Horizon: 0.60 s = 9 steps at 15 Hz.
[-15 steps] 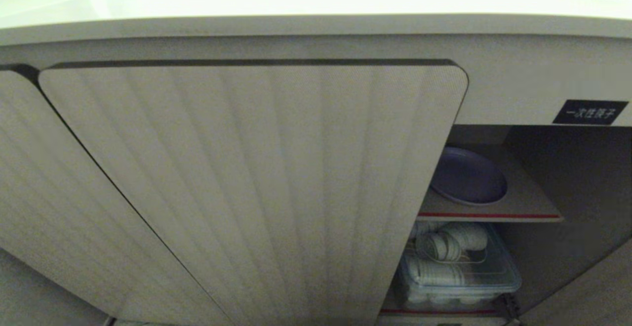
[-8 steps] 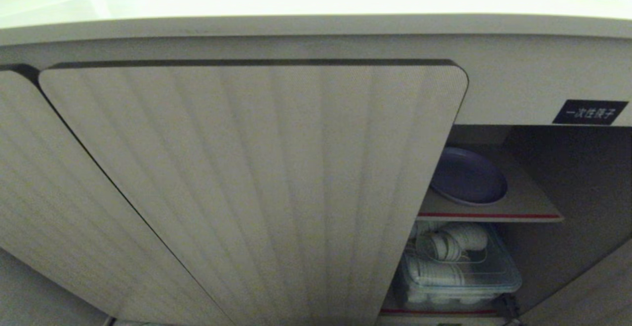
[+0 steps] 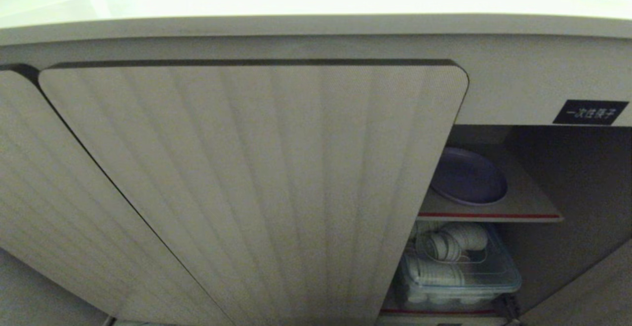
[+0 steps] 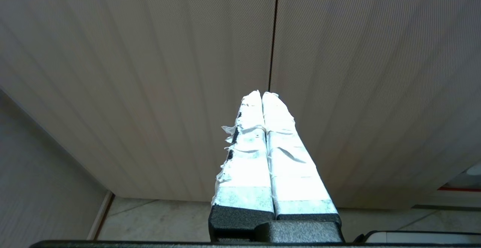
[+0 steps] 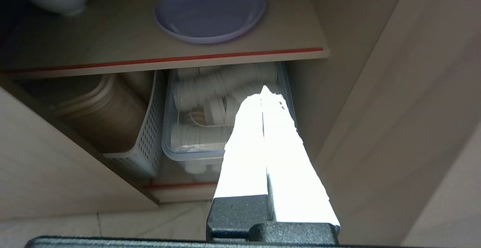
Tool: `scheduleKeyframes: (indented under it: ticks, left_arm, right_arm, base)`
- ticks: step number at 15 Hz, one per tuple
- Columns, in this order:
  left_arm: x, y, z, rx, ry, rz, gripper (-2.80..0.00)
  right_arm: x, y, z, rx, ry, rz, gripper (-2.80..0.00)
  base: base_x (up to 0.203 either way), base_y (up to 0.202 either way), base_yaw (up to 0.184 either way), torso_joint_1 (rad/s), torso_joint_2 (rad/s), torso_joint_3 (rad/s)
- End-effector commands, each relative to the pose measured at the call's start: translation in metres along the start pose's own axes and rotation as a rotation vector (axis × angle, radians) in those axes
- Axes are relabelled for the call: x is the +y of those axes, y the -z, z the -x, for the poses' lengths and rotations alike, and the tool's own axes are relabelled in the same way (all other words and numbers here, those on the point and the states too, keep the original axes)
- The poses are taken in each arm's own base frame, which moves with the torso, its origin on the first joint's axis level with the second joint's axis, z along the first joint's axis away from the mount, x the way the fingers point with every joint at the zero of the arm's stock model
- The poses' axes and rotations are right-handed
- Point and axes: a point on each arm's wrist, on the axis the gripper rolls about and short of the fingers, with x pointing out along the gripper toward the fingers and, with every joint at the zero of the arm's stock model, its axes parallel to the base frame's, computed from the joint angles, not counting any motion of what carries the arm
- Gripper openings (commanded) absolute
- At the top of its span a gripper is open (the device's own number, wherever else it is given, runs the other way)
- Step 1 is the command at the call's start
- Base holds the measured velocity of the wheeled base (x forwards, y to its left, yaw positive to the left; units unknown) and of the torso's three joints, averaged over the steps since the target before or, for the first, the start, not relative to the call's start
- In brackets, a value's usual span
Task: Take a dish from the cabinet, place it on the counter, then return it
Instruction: Take the plate from the cabinet
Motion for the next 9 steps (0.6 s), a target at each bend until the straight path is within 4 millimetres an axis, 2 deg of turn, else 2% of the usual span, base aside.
scheduleKeyframes:
  ticks: [1,4,9]
  left_arm:
    - [0.0,0.0,0.0,0.0,-0.001,0.0,-2.8]
    - [0.0,0.0,0.0,0.0,-0.001,0.0,-2.8]
    - [0.0,0.0,0.0,0.0,-0.001,0.0,-2.8]
  right_arm:
    - [-0.002,-0.006,-0.018,0.1,0.017,-0.014,-2.8]
    - [-0.003,-0.011,-0.035,0.159,-0.008,-0.021,-2.8]
    - [-0.009,-0.026,-0.093,0.29,-0.01,-0.034,-2.8]
  base:
    - [0.0,0.0,0.0,0.0,0.0,0.0]
    - [0.0,0.0,0.0,0.0,0.0,0.0]
    - [0.0,0.0,0.0,0.0,0.0,0.0]
